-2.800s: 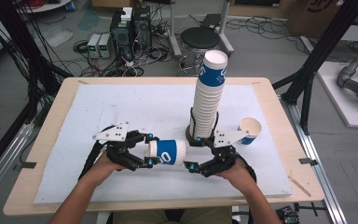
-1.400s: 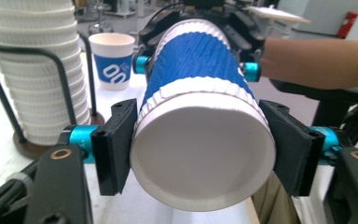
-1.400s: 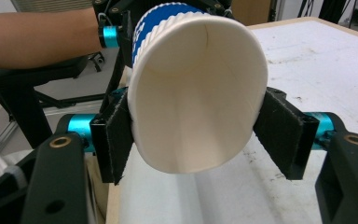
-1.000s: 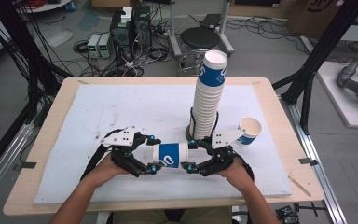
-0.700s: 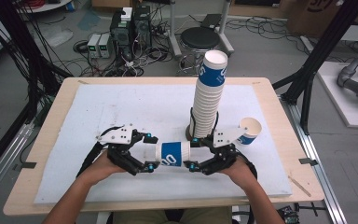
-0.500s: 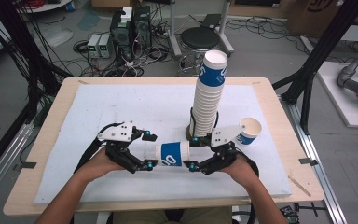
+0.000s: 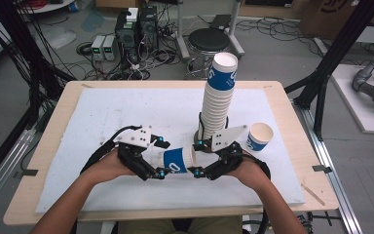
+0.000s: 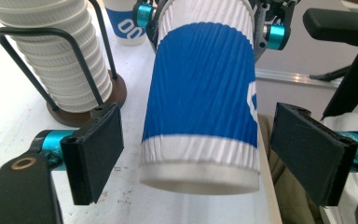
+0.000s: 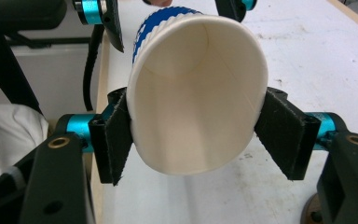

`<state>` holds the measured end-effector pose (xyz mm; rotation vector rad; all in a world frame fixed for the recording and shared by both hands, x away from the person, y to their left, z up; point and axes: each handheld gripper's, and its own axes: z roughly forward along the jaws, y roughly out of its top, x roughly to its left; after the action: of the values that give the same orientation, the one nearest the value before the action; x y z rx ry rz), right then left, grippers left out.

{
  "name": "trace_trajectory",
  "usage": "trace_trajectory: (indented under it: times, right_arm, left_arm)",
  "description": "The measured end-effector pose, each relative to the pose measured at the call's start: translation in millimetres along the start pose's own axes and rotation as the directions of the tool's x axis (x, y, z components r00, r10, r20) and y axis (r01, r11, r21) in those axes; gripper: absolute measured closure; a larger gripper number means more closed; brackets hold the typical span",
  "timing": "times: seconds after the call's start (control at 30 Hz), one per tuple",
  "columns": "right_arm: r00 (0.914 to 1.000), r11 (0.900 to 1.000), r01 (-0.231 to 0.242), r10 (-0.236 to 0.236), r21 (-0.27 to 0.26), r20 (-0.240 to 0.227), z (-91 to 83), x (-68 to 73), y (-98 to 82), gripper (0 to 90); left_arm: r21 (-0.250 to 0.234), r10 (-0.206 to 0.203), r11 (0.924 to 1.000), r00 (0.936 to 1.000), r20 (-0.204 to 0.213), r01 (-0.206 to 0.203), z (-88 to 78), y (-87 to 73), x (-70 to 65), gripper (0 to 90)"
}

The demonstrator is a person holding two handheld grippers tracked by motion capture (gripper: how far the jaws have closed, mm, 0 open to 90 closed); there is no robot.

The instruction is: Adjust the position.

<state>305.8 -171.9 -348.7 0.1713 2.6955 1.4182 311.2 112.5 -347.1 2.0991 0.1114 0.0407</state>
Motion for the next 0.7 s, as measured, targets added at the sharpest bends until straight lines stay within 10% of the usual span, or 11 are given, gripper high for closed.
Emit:
trace_trajectory:
  times: [0.7]
  right_arm:
    - [0.9962, 0.976, 0.087, -0.087, 0.201, -0.008, 12.4, 2.3, 25.4, 31.6]
  left_arm:
    - [0.218, -0.001, 0.9759, 0.9993, 0.037, -0.007, 23.0, 13.6, 3.5, 20.4]
